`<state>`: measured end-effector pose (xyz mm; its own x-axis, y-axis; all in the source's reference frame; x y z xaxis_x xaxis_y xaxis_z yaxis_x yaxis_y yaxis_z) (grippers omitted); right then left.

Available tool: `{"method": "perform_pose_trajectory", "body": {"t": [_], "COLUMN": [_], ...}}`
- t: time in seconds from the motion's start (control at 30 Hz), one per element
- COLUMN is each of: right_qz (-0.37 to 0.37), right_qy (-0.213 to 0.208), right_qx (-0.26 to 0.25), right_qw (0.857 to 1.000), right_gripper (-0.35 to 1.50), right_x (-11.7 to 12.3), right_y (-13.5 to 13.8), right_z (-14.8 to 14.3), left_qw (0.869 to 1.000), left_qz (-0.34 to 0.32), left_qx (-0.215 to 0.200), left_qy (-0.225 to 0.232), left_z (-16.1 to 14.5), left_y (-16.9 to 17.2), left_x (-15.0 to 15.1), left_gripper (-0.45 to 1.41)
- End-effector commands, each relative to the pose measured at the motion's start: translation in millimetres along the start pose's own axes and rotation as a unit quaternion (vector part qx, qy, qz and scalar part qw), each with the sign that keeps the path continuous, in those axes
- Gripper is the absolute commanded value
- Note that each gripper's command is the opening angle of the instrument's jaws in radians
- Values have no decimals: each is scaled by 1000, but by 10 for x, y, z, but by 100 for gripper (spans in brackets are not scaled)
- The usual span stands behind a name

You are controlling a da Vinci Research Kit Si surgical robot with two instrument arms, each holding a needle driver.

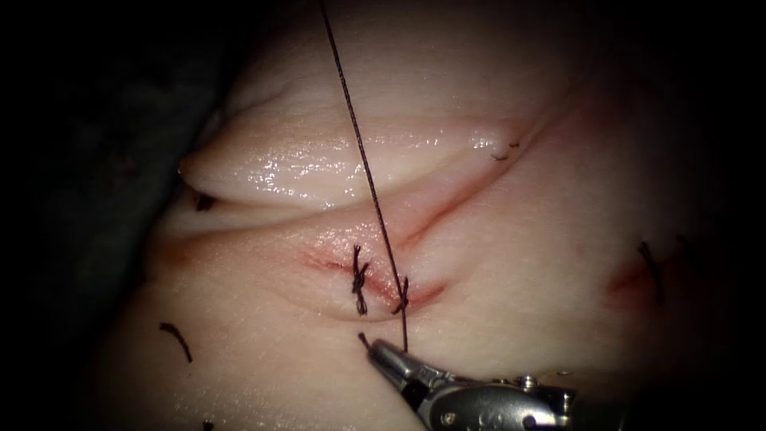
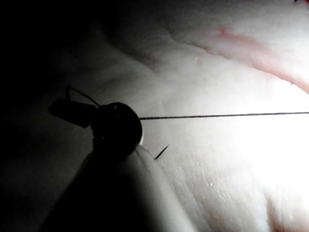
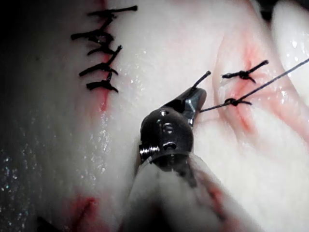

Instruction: Wound Closure

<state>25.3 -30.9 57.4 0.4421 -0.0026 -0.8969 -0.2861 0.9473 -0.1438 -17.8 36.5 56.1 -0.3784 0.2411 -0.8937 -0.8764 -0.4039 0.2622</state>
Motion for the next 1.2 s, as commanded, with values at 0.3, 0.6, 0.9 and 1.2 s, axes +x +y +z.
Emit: {"method": "perform_pose_trajectory", "body": {"t": [0.3,0.6,0.9,1.2], "right_qz": [-14,-19,-35,-32], "right_qy": [-12,-16,-21,-20], "right_qx": [12,28,67,69], "right_qw": [1000,999,997,997], "right_gripper": [-35,-35,-35,-35], "right_x": [-24,-24,-36,-36], "right_y": [-25,-34,-61,-62], "right_z": [-7,-5,-18,-18], "left_qw": [1000,1000,1000,1000], "left_qz": [1,5,5,-1], "left_qx": [-3,-4,-10,-16], "left_qy": [3,4,8,12], "left_z": [8,8,7,6], "left_y": [-1,-4,-9,-14], "left_x": [-3,-5,-7,-9], "left_gripper": [-45,-45,-45,-45]}}
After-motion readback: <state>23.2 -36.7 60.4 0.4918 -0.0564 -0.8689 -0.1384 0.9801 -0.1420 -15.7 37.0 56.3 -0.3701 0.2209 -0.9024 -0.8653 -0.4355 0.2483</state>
